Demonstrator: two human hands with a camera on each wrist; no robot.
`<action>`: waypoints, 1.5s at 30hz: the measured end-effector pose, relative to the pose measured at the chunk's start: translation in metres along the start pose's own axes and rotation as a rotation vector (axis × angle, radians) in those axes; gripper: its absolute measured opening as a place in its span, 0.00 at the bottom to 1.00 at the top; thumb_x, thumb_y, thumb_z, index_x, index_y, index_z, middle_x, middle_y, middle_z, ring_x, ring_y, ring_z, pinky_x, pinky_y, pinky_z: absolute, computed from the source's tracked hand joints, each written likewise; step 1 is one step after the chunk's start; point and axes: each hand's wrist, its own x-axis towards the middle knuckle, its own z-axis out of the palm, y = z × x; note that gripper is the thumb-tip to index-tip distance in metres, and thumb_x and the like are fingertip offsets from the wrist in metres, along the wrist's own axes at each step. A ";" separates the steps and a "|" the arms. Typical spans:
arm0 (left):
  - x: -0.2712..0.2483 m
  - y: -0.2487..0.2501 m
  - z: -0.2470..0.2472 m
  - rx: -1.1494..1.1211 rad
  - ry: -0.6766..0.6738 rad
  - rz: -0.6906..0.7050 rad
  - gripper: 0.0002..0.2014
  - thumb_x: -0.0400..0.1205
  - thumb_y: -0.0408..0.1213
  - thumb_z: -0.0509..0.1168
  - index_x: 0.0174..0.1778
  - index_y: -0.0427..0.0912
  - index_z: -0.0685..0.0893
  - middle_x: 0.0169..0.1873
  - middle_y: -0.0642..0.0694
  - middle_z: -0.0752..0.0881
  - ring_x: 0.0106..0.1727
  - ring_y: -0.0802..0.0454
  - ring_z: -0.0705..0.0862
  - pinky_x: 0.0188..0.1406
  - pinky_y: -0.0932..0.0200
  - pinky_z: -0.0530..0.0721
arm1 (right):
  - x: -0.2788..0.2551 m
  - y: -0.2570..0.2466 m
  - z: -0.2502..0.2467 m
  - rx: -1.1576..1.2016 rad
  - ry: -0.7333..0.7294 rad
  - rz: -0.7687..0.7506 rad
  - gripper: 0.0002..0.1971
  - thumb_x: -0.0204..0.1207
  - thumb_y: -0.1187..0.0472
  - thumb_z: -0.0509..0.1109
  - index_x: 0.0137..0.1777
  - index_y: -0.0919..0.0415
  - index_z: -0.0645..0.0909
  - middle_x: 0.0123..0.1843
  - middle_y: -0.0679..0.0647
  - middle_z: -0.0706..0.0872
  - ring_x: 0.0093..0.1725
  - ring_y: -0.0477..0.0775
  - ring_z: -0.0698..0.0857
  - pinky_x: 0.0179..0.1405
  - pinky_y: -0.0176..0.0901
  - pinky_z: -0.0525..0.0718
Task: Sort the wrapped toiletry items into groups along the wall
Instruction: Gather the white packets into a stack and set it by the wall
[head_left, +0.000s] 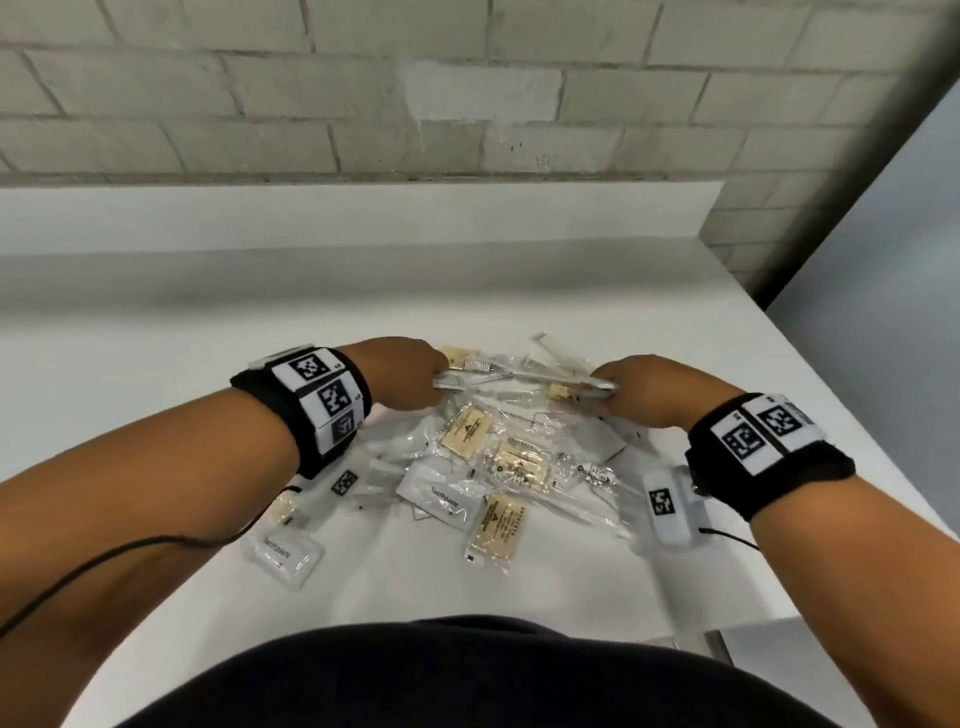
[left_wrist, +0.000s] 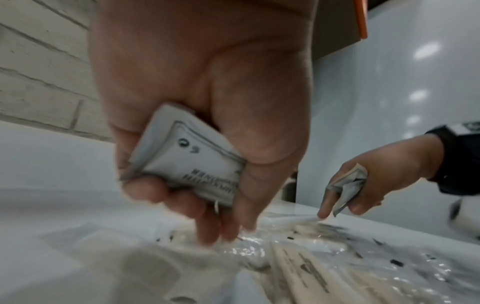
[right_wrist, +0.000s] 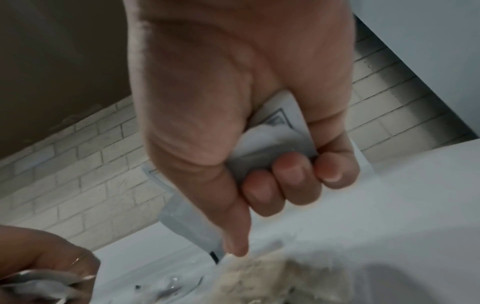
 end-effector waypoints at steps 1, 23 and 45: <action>0.006 0.003 0.000 -0.031 0.029 0.004 0.12 0.83 0.54 0.59 0.48 0.50 0.78 0.51 0.49 0.81 0.44 0.52 0.78 0.43 0.57 0.73 | 0.001 0.006 -0.002 -0.038 -0.001 0.006 0.21 0.80 0.40 0.61 0.56 0.57 0.82 0.53 0.53 0.86 0.49 0.55 0.82 0.47 0.47 0.78; 0.041 0.064 -0.008 -0.366 0.330 -0.061 0.10 0.83 0.47 0.60 0.40 0.46 0.73 0.32 0.52 0.75 0.34 0.53 0.74 0.30 0.57 0.68 | 0.017 0.023 0.023 -0.104 0.050 -0.272 0.04 0.70 0.54 0.73 0.44 0.49 0.85 0.39 0.43 0.85 0.40 0.47 0.84 0.38 0.41 0.81; 0.058 0.207 -0.008 -0.087 -0.002 0.151 0.26 0.78 0.56 0.65 0.67 0.43 0.76 0.60 0.48 0.82 0.49 0.51 0.76 0.48 0.57 0.76 | -0.001 0.128 0.024 0.059 -0.025 -0.005 0.12 0.68 0.58 0.75 0.38 0.54 0.71 0.38 0.51 0.78 0.43 0.57 0.79 0.40 0.44 0.74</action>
